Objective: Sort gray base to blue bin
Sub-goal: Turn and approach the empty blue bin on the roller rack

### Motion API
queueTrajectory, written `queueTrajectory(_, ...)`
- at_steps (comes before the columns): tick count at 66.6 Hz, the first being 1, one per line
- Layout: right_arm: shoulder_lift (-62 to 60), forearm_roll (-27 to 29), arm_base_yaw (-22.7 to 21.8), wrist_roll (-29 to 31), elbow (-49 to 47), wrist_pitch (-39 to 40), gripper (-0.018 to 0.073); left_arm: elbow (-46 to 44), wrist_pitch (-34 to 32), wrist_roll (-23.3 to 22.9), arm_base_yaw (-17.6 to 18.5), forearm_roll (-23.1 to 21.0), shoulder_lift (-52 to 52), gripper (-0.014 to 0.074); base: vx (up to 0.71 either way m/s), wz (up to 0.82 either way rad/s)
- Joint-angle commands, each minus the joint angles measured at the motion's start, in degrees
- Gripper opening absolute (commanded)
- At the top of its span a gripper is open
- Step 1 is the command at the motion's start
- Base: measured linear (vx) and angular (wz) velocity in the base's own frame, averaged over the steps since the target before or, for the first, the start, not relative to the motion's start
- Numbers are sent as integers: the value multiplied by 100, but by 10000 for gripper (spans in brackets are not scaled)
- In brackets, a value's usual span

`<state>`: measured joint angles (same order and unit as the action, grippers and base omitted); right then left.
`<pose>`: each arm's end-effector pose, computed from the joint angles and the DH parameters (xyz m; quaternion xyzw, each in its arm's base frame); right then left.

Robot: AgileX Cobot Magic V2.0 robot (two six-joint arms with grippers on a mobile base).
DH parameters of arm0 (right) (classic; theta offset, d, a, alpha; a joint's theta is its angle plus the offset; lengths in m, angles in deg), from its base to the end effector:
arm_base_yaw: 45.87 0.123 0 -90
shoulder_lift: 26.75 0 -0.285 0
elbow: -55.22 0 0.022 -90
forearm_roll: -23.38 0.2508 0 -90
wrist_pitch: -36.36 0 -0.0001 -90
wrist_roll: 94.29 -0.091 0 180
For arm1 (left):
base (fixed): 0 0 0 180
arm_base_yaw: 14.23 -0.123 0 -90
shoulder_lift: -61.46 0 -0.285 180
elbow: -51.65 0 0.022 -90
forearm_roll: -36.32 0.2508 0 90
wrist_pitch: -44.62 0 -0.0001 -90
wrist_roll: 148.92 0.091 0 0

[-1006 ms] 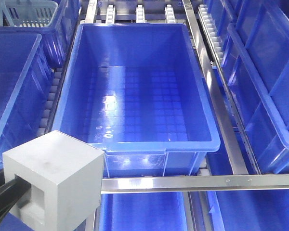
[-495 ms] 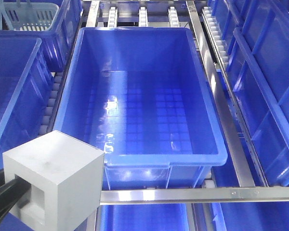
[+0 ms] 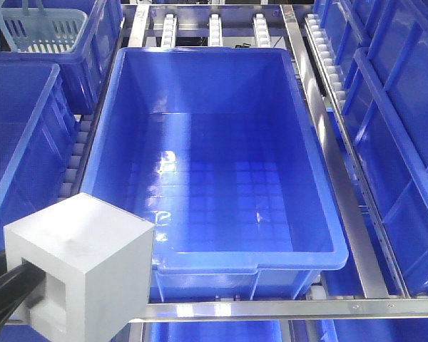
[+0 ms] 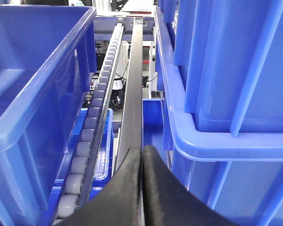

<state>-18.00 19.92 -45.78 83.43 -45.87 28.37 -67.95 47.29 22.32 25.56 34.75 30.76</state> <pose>0.0586 -0.0007 0.1895 -0.0052 0.7410 -0.0093 0.6714 0.0744 -0.0621 0.2796 0.1860 0.7059 -0.2899 0.6189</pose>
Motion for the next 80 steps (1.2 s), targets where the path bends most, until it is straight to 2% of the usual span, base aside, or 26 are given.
queueTrajectory(1, 57, -37, 13, 38, 97, 451, -9, -195, -640, -35, 37, -19, -15, -6, 2, -1)
queueTrajectory(80, 57, -37, 13, 38, 97, 451, -9, -195, -654, -35, 37, -19, -15, -6, 0, 0)
